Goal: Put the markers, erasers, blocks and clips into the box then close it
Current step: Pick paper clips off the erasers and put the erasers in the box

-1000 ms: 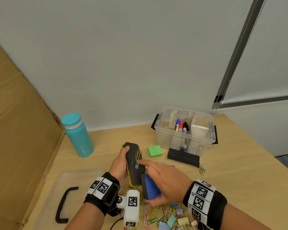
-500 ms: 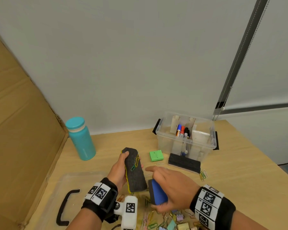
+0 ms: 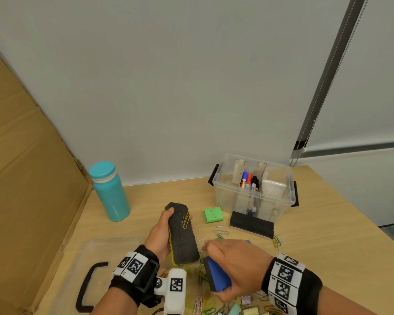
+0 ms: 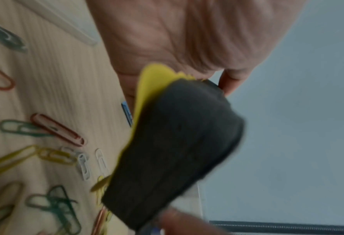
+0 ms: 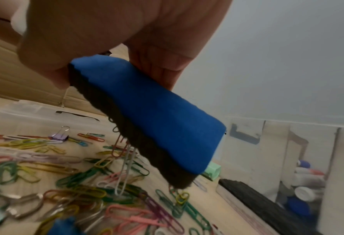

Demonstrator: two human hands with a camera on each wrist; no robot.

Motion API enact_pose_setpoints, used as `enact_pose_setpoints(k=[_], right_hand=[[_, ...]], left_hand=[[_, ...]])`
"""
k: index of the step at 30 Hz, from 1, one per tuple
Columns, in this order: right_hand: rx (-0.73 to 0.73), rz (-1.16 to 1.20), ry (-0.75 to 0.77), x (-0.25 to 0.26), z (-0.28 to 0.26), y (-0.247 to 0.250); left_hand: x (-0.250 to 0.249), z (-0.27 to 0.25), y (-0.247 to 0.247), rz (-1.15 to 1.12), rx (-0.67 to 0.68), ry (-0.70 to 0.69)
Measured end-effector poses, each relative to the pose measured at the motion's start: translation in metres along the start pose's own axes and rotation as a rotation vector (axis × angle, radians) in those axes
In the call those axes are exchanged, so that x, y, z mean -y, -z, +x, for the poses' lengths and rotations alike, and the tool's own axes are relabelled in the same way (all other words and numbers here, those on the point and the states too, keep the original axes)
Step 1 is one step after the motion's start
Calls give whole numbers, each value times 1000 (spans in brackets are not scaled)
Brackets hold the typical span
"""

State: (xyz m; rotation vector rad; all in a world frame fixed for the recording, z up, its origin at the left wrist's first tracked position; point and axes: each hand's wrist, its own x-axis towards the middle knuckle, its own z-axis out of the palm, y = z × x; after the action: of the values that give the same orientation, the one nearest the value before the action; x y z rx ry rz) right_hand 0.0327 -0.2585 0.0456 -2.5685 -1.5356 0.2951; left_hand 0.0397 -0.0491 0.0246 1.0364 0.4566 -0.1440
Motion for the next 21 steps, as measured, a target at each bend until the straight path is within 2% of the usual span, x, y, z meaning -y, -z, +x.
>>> enact_pose_setpoints(k=[6, 16, 21], right_hand=[[-128, -47, 53, 5, 15, 20], [6, -56, -5, -2, 7, 3], [-98, -26, -5, 0, 4, 9]], left_hand=[[7, -5, -11, 159, 25, -12], [-6, -8, -10, 109, 73, -109], [1, -9, -8, 156, 76, -73]])
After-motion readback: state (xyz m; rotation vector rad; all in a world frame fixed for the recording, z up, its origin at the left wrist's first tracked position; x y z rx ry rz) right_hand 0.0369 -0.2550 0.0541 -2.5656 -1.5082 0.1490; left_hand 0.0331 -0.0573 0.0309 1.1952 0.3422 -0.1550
